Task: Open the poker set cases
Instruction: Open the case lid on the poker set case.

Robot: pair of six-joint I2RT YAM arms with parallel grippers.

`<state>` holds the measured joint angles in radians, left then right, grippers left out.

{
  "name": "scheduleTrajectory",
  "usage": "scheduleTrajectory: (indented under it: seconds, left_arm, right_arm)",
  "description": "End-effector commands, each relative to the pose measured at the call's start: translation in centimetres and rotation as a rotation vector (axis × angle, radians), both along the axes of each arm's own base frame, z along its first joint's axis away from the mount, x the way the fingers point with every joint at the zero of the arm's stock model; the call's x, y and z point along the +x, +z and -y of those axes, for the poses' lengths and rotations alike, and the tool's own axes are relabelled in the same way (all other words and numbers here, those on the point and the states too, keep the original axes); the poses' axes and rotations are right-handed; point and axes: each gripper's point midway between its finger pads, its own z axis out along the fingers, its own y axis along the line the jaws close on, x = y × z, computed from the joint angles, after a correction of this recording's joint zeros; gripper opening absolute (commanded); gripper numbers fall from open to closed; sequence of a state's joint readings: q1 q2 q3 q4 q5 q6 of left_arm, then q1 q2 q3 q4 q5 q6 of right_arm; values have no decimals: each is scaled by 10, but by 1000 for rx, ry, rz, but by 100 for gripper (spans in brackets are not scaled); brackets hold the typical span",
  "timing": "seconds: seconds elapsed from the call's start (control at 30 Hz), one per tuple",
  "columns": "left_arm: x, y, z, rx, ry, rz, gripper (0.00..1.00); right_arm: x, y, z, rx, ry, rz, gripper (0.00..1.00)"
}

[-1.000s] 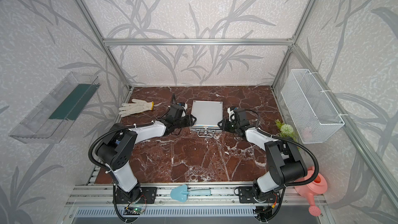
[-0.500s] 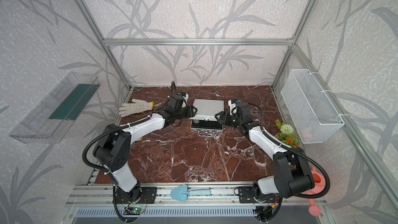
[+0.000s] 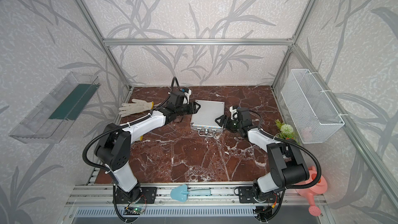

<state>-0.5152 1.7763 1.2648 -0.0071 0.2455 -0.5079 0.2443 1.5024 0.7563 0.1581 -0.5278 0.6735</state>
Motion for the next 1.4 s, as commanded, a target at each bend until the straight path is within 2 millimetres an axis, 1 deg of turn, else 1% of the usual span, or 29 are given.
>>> scheduleTrajectory:
  seconds: [0.0,0.07,0.1,0.17,0.2,0.27,0.33,0.4,0.47,0.5,0.57,0.63,0.73,0.87,0.97,1.07,1.2,1.3,1.37]
  left_arm:
    - [-13,-23,-19,63,12,-51,62]
    - [-17,-45,-33,96,34,-87,72]
    - [-18,-57,-40,111,50,-102,75]
    - [-18,-76,-47,123,59,-135,78]
    - [-16,-80,-46,117,52,-140,79]
    - [-13,-79,-39,87,31,-129,81]
    - [-9,-74,-29,47,10,-112,82]
    - [-5,-72,-19,22,-22,-106,83]
    - [-3,-78,-9,15,-52,-121,83]
    - [-3,-86,-6,21,-59,-137,83]
    - [-3,-100,-6,33,-55,-163,83]
    - [-4,-111,-14,61,-27,-175,83]
    - [-5,-116,-16,78,-25,-186,83]
    - [-9,-117,-3,39,-63,-203,82]
    - [-14,-110,6,15,-78,-198,81]
    - [-19,-99,13,8,-95,-183,78]
    - [-23,-74,18,-28,-103,-149,75]
    - [-29,-59,22,-55,-109,-132,73]
    - [-31,-54,24,-61,-108,-124,73]
  right_arm:
    - [2,5,11,-136,15,37,80]
    - [0,-2,14,-169,19,28,81]
    - [-1,-7,14,-176,21,19,81]
    - [1,-17,14,-180,25,5,81]
    - [2,-22,13,-179,27,-3,81]
    - [5,-27,9,-169,35,-6,81]
    - [8,-31,3,-173,48,-9,80]
    - [12,-33,-2,-180,60,-7,78]
    - [13,-38,-9,-180,74,-14,74]
    - [14,-41,-11,-179,76,-21,71]
    - [15,-45,-15,-171,78,-29,68]
    - [14,-47,-16,-167,74,-34,65]
    - [15,-44,-16,-166,73,-28,61]
    - [16,-34,-18,-157,72,-8,55]
    - [16,-22,-21,-146,73,12,50]
    - [15,-4,-24,-143,80,44,47]
    - [12,16,-30,-124,98,83,45]
    - [11,22,-36,-108,113,93,45]
    - [9,22,-39,-101,120,95,45]
